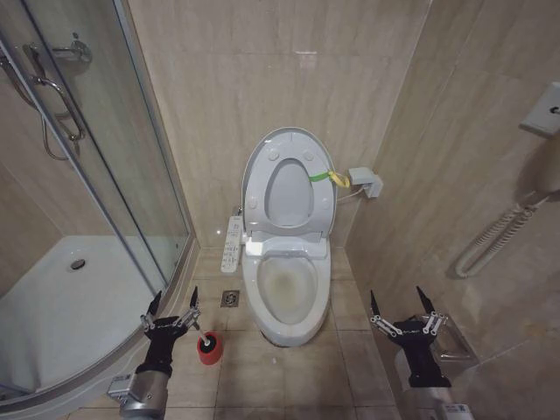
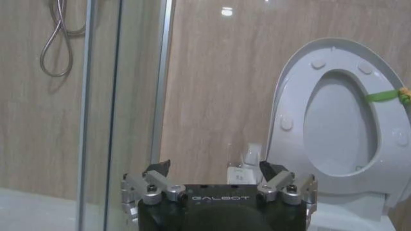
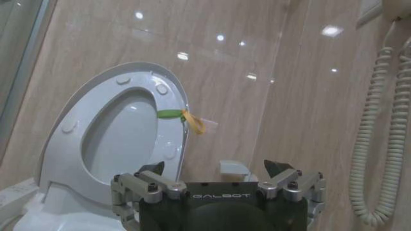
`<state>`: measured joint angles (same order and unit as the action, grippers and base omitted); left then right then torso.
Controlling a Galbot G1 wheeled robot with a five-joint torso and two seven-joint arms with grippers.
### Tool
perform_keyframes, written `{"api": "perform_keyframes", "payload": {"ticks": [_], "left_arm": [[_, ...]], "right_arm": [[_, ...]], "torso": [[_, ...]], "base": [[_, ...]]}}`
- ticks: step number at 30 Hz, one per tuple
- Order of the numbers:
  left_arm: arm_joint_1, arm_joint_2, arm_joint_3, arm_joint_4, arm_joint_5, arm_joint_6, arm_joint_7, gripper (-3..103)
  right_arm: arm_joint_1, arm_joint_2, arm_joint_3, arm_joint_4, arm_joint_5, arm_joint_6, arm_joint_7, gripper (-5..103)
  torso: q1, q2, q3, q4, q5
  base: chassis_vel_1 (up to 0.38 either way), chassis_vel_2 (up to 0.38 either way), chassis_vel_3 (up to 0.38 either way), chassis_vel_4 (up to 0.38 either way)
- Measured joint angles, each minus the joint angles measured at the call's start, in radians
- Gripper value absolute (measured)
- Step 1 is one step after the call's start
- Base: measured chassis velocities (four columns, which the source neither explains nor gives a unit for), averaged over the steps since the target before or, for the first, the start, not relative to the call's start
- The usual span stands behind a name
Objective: Open the toilet lid, clean the toilet bowl with a toilet brush, close the toilet lid, and flush.
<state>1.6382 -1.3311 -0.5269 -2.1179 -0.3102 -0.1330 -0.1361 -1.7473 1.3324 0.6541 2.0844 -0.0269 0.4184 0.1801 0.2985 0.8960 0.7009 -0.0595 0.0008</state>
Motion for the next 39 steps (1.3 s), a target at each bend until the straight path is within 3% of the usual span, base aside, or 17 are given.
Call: {"api": "perform_keyframes", "payload": {"ticks": [12, 26, 39], "left_arm": [[0.032, 0.010, -0.003, -0.013, 0.042, -0.016, 0.001, 93], [0.048, -0.004, 0.037, -0.047, 0.065, 0.013, -0.057, 93], [0.091, 0.032, 0.040, -0.048, 0.118, -0.037, -0.030, 93]], "right_arm": [[0.000, 0.000, 0.000, 0.000, 0.000, 0.000, 0.000, 100], [0.000, 0.000, 0.000, 0.000, 0.000, 0.000, 0.000, 100], [0.000, 0.000, 0.000, 0.000, 0.000, 0.000, 0.000, 100]], "torso": [[0.000, 0.000, 0.000, 0.0000, -0.0001], [0.000, 0.000, 0.000, 0.0000, 0.0000], [0.000, 0.000, 0.000, 0.0000, -0.0001]], "base": [[0.000, 0.000, 0.000, 0.000], [0.000, 0.000, 0.000, 0.000], [0.000, 0.000, 0.000, 0.000]]}}
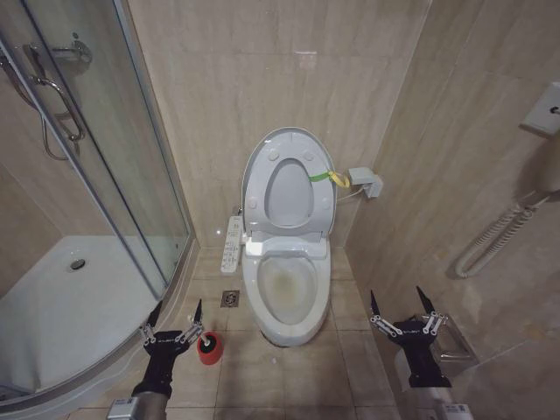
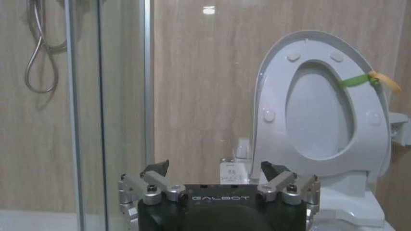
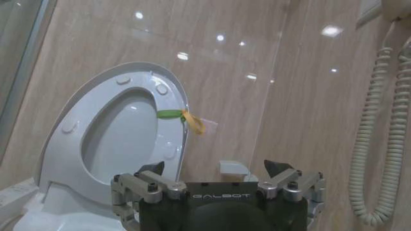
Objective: Open the toilet lid, clean the toilet bowl with a toilet brush, close the toilet lid, and flush.
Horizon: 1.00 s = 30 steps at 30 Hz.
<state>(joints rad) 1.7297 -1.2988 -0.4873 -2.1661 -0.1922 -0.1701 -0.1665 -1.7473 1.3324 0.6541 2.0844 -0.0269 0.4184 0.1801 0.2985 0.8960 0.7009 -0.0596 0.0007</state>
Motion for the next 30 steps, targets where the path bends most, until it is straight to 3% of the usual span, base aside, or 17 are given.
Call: {"api": "perform_keyframes", "payload": {"ticks": [30], "left_arm": [[0.021, -0.018, 0.001, 0.016, 0.040, -0.035, -0.013, 94]], "right_arm": [[0.000, 0.000, 0.000, 0.000, 0.000, 0.000, 0.000, 100]], "torso": [[0.000, 0.000, 0.000, 0.0000, 0.0000]], "base": [[0.000, 0.000, 0.000, 0.000]]}}
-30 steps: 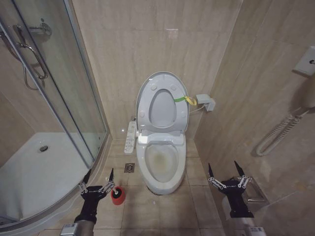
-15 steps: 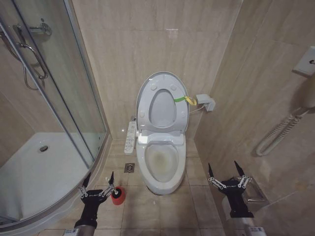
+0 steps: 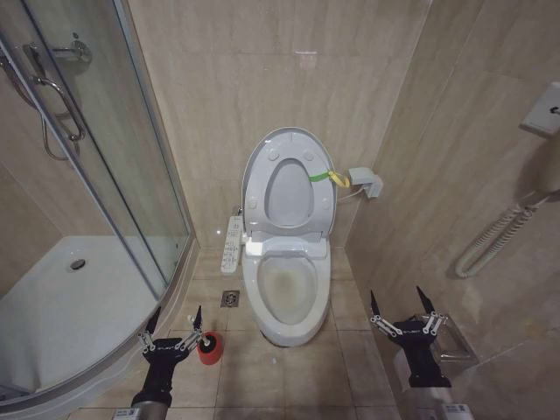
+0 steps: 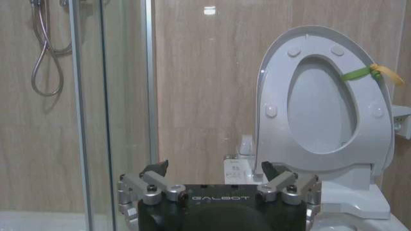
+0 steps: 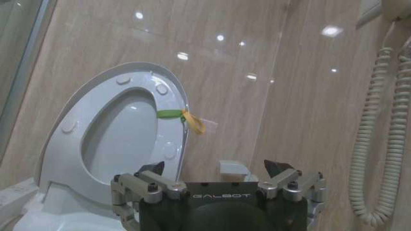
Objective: Open the toilet lid, clean the toilet bowl with a toilet brush, close the toilet lid, and flush.
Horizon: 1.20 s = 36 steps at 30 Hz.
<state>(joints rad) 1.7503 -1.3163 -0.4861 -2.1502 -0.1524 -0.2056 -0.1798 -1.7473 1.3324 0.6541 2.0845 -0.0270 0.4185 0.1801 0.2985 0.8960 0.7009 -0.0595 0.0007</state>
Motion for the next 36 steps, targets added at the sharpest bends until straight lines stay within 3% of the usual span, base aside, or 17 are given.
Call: {"api": "perform_keyframes", "payload": {"ticks": [36], "left_arm": [[0.000, 0.000, 0.000, 0.000, -0.001, 0.001, 0.001, 94]], "right_arm": [[0.000, 0.000, 0.000, 0.000, 0.000, 0.000, 0.000, 100]], "torso": [[0.000, 0.000, 0.000, 0.0000, 0.0000]], "base": [[0.000, 0.000, 0.000, 0.000]]}}
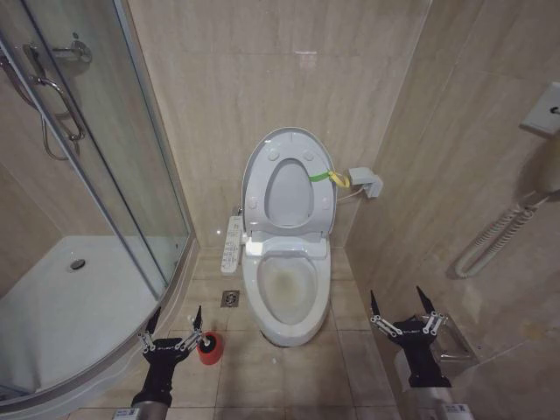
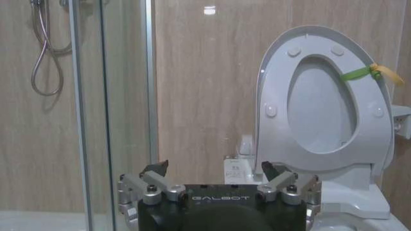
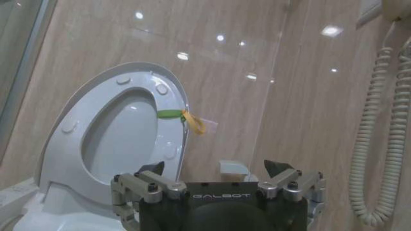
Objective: Open the toilet lid, clean the toilet bowl with a toilet brush, close the toilet lid, and flush.
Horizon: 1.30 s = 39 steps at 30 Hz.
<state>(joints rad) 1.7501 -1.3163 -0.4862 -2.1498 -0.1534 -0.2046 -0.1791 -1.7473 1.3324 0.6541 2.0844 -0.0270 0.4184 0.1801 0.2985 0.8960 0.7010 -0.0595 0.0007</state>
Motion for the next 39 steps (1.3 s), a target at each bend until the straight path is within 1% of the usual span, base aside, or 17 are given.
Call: {"api": "perform_keyframes", "payload": {"ticks": [34, 35, 37, 38, 39], "left_arm": [[0.000, 0.000, 0.000, 0.000, 0.000, 0.000, 0.000, 94], [0.000, 0.000, 0.000, 0.000, 0.000, 0.000, 0.000, 94], [0.000, 0.000, 0.000, 0.000, 0.000, 0.000, 0.000, 94], [0.000, 0.000, 0.000, 0.000, 0.000, 0.000, 0.000, 94], [0.000, 0.000, 0.000, 0.000, 0.000, 0.000, 0.000, 94]], "right_arm": [[-0.001, 0.005, 0.000, 0.000, 0.001, -0.008, 0.000, 100], [-0.002, 0.011, 0.000, 0.000, 0.001, -0.019, 0.000, 100], [-0.018, 0.060, -0.003, -0.005, 0.017, -0.102, -0.001, 100], [-0.018, 0.060, -0.003, -0.005, 0.017, -0.102, -0.001, 100], [-0.024, 0.080, -0.004, -0.007, 0.025, -0.137, -0.001, 100]], "torso": [[0.000, 0.000, 0.000, 0.0000, 0.0001], [0.000, 0.000, 0.000, 0.0001, -0.0002], [0.000, 0.000, 0.000, 0.0001, 0.0000], [0.000, 0.000, 0.000, 0.0001, 0.0000], [0.000, 0.000, 0.000, 0.0001, -0.0001]], "base": [[0.000, 0.000, 0.000, 0.000], [0.000, 0.000, 0.000, 0.000], [0.000, 0.000, 0.000, 0.000], [0.000, 0.000, 0.000, 0.000], [0.000, 0.000, 0.000, 0.000]]}}
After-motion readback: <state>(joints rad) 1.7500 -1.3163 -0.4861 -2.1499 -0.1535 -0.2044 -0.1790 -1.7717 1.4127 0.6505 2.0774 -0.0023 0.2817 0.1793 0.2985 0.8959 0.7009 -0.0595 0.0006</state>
